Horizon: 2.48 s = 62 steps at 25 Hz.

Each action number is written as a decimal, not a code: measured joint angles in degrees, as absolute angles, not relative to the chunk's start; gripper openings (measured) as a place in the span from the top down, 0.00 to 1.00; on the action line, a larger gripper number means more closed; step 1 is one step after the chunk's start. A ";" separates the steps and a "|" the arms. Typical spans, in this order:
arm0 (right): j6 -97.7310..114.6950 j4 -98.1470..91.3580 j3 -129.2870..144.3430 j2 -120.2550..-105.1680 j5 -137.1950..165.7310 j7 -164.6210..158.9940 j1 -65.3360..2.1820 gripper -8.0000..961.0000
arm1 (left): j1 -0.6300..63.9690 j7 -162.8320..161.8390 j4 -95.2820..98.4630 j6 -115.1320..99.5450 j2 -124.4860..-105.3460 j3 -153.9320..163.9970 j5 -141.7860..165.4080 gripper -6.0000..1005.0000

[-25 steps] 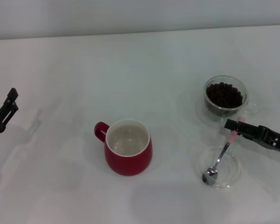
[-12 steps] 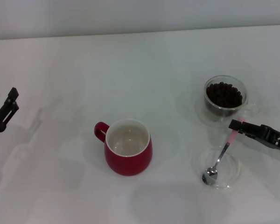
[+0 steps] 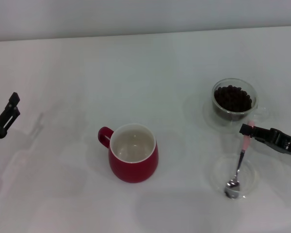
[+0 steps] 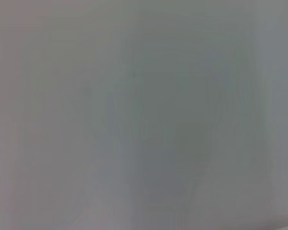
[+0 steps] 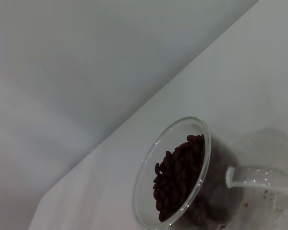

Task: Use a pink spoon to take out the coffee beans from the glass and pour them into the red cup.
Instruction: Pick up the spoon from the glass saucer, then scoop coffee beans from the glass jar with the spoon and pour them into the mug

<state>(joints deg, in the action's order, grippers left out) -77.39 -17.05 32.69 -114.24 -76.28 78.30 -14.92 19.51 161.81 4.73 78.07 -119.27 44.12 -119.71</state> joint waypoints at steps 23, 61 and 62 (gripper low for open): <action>-80.24 -17.63 32.70 -113.59 -80.22 78.35 -12.59 0.84 | 19.75 161.80 4.68 77.40 -119.36 44.11 -119.88 0.24; -81.35 -16.11 14.11 -114.92 -86.85 93.52 -19.14 0.84 | 19.42 161.80 2.71 77.98 -119.71 43.80 -120.06 0.24; -81.34 -16.23 14.08 -114.94 -86.96 93.59 -19.50 0.84 | 19.43 161.81 2.71 77.98 -119.71 43.80 -120.06 0.24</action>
<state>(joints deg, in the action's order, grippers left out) -81.34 -16.23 14.08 -114.94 -86.96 93.59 -19.50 19.43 161.81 2.71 77.98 -119.71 43.80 -120.06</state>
